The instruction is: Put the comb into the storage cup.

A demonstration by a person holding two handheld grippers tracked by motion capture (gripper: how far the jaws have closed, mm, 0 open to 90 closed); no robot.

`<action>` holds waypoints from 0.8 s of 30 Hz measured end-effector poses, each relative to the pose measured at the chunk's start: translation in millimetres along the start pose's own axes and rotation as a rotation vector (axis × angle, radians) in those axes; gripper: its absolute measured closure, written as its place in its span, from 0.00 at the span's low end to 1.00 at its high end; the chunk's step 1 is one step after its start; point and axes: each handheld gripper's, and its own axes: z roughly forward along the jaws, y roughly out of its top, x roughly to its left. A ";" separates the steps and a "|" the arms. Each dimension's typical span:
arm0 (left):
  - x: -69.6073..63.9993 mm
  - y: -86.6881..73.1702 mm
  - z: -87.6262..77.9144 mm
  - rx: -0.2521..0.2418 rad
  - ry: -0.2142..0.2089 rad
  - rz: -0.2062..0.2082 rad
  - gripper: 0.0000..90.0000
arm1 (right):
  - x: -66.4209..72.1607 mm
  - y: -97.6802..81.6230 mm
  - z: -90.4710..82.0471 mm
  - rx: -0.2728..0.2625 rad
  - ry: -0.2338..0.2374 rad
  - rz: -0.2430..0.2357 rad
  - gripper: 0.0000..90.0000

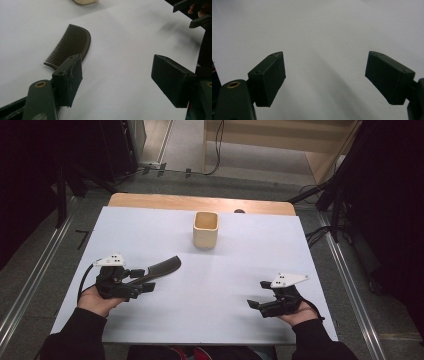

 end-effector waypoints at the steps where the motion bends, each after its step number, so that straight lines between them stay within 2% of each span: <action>1: 1.2 1.2 -1.0 0.003 0.007 0.005 0.28 | 0.2 0.1 -0.1 0.004 0.001 0.002 0.16; 8: 11.1 7.7 -7.0 0.000 0.045 0.020 0.28 | 0.2 -0.1 0.0 0.003 0.002 0.001 0.16; 11: 19.9 11.1 -10.1 0.005 0.057 0.022 0.28 | 0.3 -0.1 0.1 0.005 0.003 0.000 0.16; 20: 35.7 17.0 -12.1 0.017 0.066 0.020 0.28 | 0.1 -0.2 0.1 0.006 0.005 -0.001 0.16; 24: 43.9 22.2 -11.4 0.033 0.071 0.035 0.28 | -0.2 -0.2 0.4 0.005 0.006 0.001 0.16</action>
